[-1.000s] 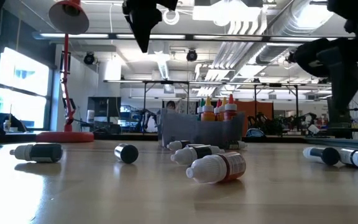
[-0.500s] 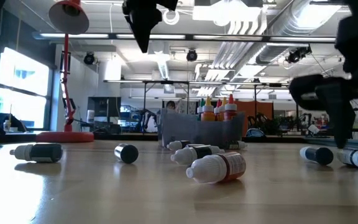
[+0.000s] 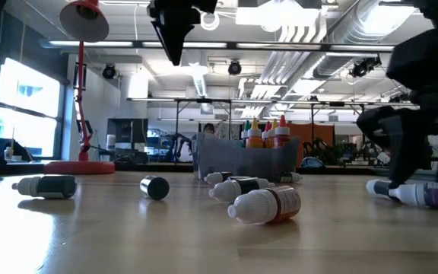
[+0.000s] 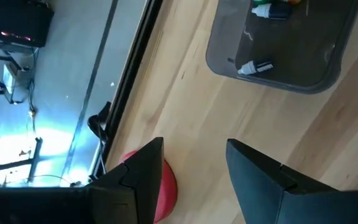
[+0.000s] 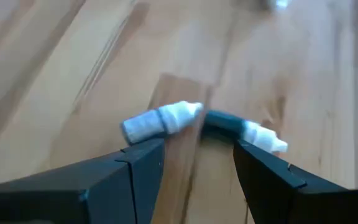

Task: Pick & Place food coloring
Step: Put the small black food coloring bottle into the black bin

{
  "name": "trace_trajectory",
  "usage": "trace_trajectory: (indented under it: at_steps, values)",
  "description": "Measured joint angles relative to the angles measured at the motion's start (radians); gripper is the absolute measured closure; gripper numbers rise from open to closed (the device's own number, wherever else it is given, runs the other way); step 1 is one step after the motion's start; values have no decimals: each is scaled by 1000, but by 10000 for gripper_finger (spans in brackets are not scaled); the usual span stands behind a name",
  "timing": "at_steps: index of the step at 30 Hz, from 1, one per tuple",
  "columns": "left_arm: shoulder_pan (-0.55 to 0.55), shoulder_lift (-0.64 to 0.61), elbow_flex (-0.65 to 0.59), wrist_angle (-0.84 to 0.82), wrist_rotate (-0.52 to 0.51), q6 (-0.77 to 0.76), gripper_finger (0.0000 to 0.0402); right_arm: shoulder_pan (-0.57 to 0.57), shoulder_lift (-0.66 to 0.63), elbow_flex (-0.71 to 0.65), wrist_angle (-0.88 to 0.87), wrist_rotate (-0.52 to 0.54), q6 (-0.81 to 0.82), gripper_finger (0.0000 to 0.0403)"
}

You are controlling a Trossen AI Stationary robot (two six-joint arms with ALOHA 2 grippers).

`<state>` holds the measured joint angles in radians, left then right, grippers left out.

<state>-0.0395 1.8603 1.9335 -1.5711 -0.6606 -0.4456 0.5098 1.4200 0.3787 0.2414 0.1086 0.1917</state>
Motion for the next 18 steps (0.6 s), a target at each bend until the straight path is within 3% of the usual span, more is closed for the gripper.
trace_trajectory:
  at_steps: [4,12,16,18]
  values:
    - [0,0,0,0,27,-5,232,1,0,0,-24,53,188,215]
    - [0,0,0,0,50,-5,232,0,0,39,-62,120,299,215]
    - [0,0,0,0,50,-5,232,-1,0,122,-235,233,466,215]
    - [0,0,0,0,51,-8,232,-15,0,167,-330,233,601,215]
